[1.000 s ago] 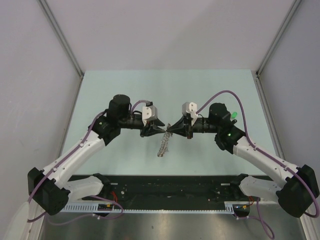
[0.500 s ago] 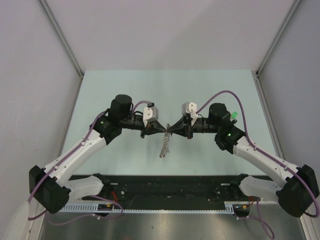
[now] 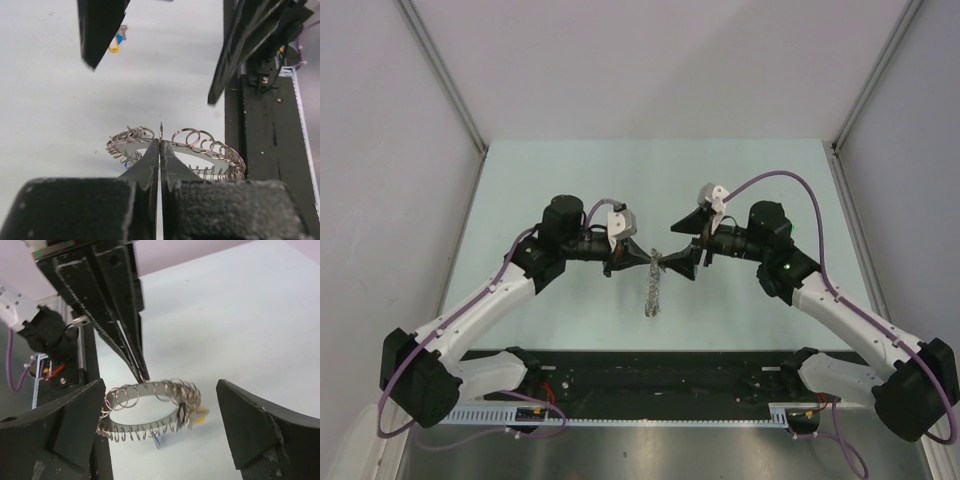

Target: Put the keys on the keyring

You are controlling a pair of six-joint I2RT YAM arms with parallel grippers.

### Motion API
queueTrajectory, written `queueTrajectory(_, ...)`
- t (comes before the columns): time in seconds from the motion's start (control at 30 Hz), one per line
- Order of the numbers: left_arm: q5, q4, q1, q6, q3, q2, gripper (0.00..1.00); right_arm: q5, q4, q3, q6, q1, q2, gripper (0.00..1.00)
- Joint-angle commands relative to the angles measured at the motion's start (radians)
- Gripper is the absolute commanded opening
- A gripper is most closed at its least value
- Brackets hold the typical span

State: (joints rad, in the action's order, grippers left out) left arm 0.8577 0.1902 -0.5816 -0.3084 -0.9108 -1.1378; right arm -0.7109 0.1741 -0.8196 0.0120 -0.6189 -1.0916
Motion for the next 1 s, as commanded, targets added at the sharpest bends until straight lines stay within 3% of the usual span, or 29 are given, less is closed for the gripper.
queueTrajectory(0.0,-0.106,-0.127,0.023,0.08,0.0,0.03,0.0,0.1,-0.06,-0.039,-0.142,0.074,0.062,1.0)
queueTrajectory(0.1,-0.149,-0.132,0.035,0.094,0.003,0.033,0.0,0.16,-0.109,-0.03,-0.196,0.123,0.078,1.0)
queueTrajectory(0.43,-0.247,-0.101,0.049,0.081,-0.008,0.038,0.0,0.678,-0.376,0.02,-0.306,0.266,0.093,1.0)
queueTrajectory(0.63,-0.263,-0.09,0.054,0.078,-0.013,0.041,0.0,0.895,-0.426,0.048,-0.319,0.353,-0.005,0.9)
queueTrajectory(0.97,-0.284,-0.071,0.052,0.066,-0.019,0.046,0.0,0.805,-0.203,0.12,-0.336,0.597,-0.208,0.71)
